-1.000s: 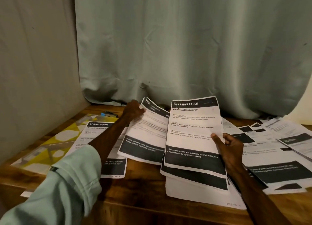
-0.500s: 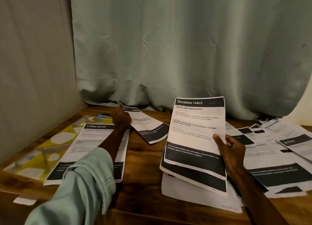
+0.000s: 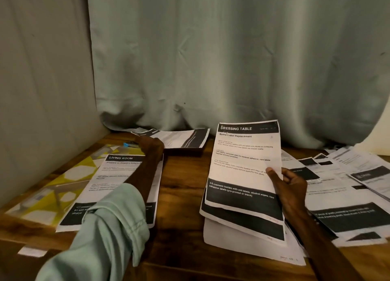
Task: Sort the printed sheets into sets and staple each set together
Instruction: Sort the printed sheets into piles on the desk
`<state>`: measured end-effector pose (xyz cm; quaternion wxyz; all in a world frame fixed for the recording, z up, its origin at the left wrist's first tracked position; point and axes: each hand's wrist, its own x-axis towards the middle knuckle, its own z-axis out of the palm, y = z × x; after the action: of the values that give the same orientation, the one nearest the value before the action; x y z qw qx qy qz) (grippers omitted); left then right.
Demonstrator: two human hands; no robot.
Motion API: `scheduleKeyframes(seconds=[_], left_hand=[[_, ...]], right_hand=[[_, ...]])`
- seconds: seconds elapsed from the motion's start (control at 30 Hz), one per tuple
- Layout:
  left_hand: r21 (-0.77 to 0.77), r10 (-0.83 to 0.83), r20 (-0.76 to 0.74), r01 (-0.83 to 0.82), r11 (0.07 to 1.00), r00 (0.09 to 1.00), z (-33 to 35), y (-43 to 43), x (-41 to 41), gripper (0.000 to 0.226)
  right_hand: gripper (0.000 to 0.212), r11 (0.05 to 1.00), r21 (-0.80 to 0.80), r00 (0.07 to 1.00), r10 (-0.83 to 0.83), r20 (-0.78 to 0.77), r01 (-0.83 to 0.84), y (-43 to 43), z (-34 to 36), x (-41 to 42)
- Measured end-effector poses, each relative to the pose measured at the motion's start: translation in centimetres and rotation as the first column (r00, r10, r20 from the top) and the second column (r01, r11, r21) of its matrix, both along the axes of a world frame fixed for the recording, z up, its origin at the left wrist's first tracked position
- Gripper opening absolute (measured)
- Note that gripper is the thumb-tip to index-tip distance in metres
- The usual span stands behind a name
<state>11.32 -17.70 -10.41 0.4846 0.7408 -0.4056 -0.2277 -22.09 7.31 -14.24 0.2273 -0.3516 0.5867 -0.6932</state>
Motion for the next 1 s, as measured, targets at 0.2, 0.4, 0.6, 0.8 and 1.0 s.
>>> scheduleKeyframes(seconds=[0.2, 0.4, 0.6, 0.8, 1.0], left_hand=[[-0.059, -0.053, 0.025, 0.054, 0.997, 0.998, -0.7, 0.9, -2.0, 0.074], [-0.004, -0.094, 0.348, 0.102, 0.995, 0.933, -1.2, 2.6, -2.4, 0.098], [-0.057, -0.147, 0.497, 0.201, 0.978, 0.855, 0.5, 5.6, -5.0, 0.115], [-0.207, -0.763, -0.243, 0.737, 0.644, 0.598, 5.3, 13.9, -11.8, 0.047], [-0.293, -0.796, -0.205, 0.740, 0.606, 0.570, 2.2, 15.6, -12.1, 0.023]], right_hand=[[0.029, 1.000, 0.016, 1.000, -0.004, -0.026, 0.004, -0.1, -0.1, -0.1], [0.027, 1.000, 0.010, 0.999, 0.011, -0.032, -0.011, -0.2, -0.1, 0.1], [0.015, 0.999, -0.028, 1.000, 0.030, -0.009, -0.030, 0.6, 0.8, 0.7], [0.015, 0.996, -0.083, 0.995, 0.024, 0.096, -0.016, 1.4, 2.0, 0.7], [0.020, 0.996, -0.082, 0.995, 0.027, 0.094, -0.019, 2.1, 2.6, 1.0]])
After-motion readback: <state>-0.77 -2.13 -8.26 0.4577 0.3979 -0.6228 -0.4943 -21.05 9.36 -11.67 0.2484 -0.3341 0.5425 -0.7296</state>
